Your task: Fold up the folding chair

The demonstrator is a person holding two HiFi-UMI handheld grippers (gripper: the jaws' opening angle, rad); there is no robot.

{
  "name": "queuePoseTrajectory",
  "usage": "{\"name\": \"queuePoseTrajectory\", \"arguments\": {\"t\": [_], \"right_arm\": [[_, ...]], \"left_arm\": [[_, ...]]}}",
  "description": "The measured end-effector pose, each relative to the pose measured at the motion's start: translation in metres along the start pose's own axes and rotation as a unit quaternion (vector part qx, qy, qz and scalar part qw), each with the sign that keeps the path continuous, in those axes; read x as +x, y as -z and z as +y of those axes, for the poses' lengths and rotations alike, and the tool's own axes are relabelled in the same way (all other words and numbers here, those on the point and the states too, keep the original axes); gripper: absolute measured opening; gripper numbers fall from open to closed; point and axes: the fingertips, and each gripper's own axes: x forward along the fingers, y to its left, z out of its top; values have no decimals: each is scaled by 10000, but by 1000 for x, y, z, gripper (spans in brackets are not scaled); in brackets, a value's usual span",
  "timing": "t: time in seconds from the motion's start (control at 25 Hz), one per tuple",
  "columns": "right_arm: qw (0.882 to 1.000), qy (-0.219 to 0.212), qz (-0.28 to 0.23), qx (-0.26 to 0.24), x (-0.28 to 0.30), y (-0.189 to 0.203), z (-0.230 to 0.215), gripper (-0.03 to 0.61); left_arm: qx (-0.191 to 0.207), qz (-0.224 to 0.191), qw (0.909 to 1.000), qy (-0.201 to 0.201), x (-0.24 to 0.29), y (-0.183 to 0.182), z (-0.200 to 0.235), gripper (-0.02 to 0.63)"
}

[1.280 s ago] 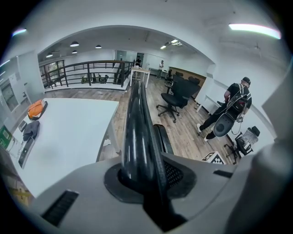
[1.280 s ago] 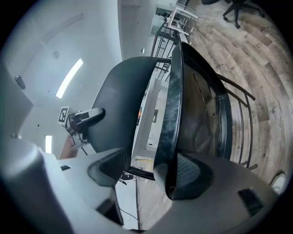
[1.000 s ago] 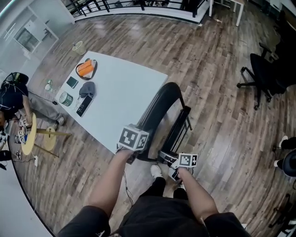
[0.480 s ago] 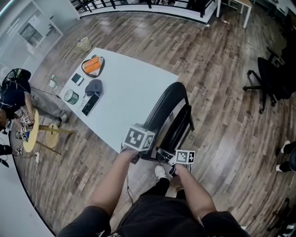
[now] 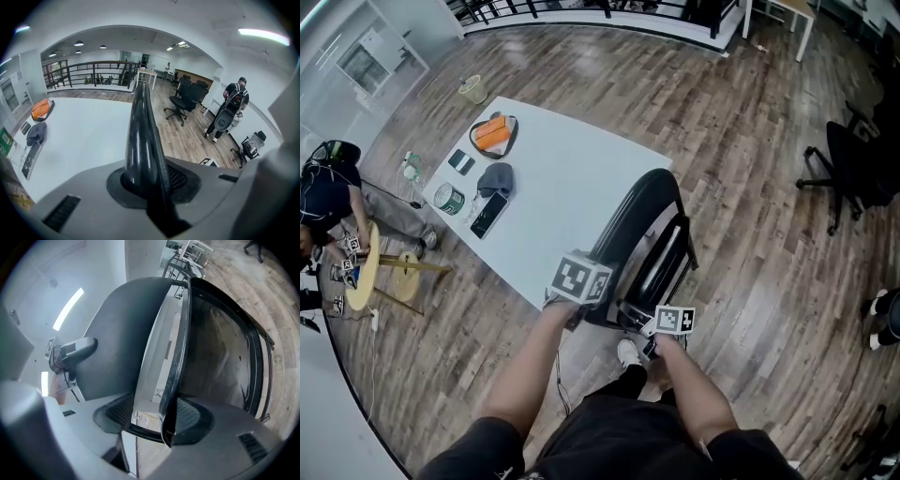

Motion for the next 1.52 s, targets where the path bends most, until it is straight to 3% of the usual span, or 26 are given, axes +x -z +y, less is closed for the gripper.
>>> {"name": "queuePoseTrajectory", "arguments": {"t": [0.84,1.0,1.04,1.2,1.36,1.52], "right_arm": [[9999,137,33,-42,33,-3,-1,258],[9954,549,22,-783,21,-2,-13,264],[9927,691,-63,-990,11,-5,-15,264],[9806,998,-268,-1665,-35,-24,-6,268],[9669,1153,-537,-2211,-88,-43,17,268],[9427,1350,-786,-2947,-142,-57,49,268]], "left_arm": [[-85,-41,9999,94,0,3,40,71],[-23,79,9999,-80,-4,9,39,103],[99,106,9996,-253,-8,12,41,144],[362,-222,9942,-988,-52,8,48,193],[225,-814,9871,-1361,-94,4,25,181],[-51,-1525,9785,-1384,-106,-7,-23,86]]}}
